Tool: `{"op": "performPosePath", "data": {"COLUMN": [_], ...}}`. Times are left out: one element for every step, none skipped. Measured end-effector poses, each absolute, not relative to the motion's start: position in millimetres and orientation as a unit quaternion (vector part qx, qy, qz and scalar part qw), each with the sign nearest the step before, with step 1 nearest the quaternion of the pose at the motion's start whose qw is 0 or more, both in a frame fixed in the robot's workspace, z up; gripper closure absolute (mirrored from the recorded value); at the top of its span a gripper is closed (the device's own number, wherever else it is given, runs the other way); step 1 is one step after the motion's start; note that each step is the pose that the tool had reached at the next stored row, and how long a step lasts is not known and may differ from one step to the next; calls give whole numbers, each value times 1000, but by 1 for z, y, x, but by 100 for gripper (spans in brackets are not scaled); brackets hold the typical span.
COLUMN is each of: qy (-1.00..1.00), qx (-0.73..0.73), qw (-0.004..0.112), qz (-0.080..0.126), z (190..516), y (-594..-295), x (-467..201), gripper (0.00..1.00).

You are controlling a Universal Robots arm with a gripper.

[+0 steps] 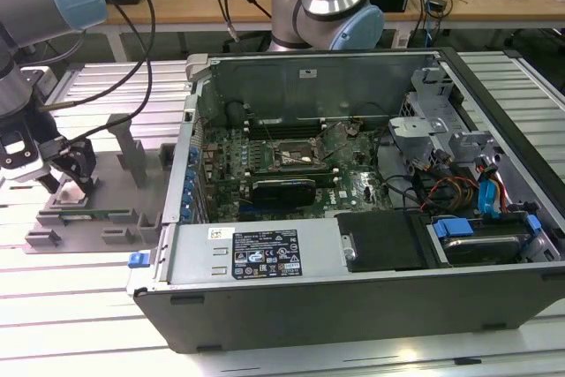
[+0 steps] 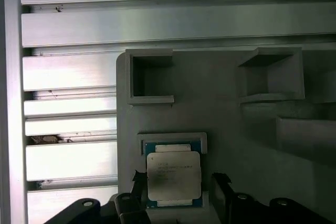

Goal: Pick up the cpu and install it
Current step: 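Pick up the cpu and move it towards the insertion slot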

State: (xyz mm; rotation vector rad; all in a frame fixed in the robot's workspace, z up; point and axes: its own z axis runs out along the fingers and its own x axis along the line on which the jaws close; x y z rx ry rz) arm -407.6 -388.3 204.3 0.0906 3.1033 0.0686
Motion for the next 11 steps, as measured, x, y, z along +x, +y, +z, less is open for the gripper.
{"op": "performPosePath", "data": {"qy": [999, 999, 999, 999, 999, 999, 999, 999, 999, 999, 999], "qx": [29, 29, 29, 29, 29, 29, 29, 29, 29, 29, 29], "qw": [18, 18, 19, 19, 19, 19, 20, 20, 20, 20, 20], "qz": [22, 22, 22, 22, 22, 22, 22, 22, 22, 22, 22], "z": [204, 204, 202, 200, 199, 198, 198, 197, 196, 195, 194], "y": [-388, -388, -386, -384, -383, -383, -382, -382, -382, -382, -382], "x": [-408, -408, -408, -409, -409, -410, -412, -413, -413, -413, -413], "gripper": [40, 40, 40, 40, 40, 40, 40, 40, 40, 40, 40]}}
